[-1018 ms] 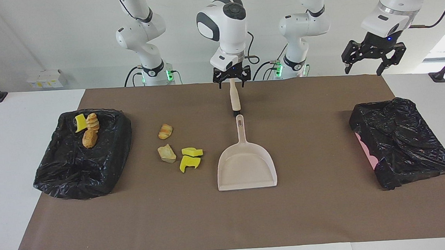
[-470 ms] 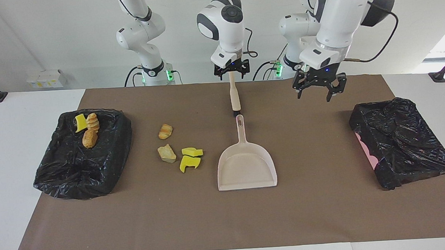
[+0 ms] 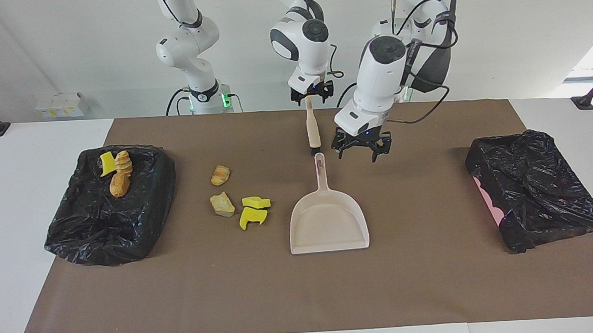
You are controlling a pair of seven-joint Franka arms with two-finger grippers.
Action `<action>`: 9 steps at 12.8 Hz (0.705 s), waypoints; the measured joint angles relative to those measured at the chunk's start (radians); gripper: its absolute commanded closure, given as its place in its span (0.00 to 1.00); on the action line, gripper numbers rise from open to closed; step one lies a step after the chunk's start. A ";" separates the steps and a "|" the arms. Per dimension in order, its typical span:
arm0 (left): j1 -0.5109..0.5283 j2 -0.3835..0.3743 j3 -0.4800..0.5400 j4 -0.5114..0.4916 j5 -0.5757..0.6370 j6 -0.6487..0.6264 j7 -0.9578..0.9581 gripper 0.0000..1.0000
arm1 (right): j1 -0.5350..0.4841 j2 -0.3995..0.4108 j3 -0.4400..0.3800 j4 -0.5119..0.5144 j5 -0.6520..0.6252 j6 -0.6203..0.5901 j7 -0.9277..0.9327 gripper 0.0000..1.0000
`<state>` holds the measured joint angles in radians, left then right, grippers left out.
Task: Sweep and dump trash in bin
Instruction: 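Reach the left gripper to the dustpan while the right gripper reaches the brush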
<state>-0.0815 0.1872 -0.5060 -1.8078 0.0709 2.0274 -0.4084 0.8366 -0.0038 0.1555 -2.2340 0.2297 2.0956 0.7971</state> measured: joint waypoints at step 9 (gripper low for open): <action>-0.069 0.122 -0.075 -0.111 0.103 0.167 -0.263 0.08 | 0.037 0.011 -0.001 -0.071 0.001 0.035 0.023 0.89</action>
<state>-0.1505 0.3089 -0.5814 -1.9193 0.1736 2.1943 -0.6716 0.8736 0.0069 0.1550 -2.3054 0.2303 2.1308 0.8201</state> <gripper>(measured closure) 0.000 0.599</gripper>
